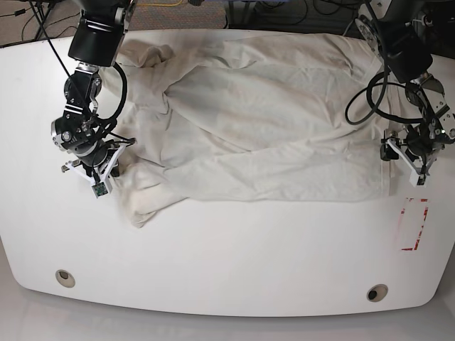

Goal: Layout the t-shirt on the table in an organized manner, then fold the t-shirt properly
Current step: 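Pull the held edges apart with both grippers to straighten the shirt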

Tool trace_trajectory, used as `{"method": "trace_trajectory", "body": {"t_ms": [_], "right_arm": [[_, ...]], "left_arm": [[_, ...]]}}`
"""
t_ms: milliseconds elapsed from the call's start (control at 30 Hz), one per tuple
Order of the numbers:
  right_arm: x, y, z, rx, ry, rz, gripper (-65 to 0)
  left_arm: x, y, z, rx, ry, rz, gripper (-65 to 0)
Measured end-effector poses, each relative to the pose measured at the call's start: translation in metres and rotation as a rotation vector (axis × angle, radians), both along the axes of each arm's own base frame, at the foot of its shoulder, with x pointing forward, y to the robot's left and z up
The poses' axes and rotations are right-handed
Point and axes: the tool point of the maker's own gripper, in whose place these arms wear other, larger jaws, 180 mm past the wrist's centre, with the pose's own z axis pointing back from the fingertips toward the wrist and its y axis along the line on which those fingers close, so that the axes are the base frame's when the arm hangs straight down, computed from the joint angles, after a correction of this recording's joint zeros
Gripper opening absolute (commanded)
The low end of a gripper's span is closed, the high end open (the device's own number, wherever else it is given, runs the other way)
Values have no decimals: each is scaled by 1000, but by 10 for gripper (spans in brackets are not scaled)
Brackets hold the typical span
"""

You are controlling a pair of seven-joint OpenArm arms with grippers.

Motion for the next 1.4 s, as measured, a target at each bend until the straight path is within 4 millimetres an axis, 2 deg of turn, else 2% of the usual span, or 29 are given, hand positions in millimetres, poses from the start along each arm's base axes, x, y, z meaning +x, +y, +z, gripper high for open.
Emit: {"method": "trace_trajectory", "body": {"t_ms": [267,833,933,1067,1100,1133,1400], "right_arm": [[0,-2,0,-4,0,-3,-626],[0,-2,0,-3,0,-3,-626],[0,-3,0,-4,0,-3,-626],[0,-3,0,-4,0,-3,-626],[0,-2,0,-4,0,-3,-626],[0,-2,0,-4,0,-3,-626],[0,-2,0,-3,0,-4,-626]], "left_arm": [[29,-2,0,-154,-44,81,-251],[73,-38,-2,-351,-101,87,-257],[78,-45,-4,-388,-113,86,-324],[77,-50,-7,-399,-97,83,-585],[76,-51,-9,-399,-92,81,-626],[74,-51,-10,-399,-88,82,-646],[74,-52,-12,-394,-90,76,-633]]}}
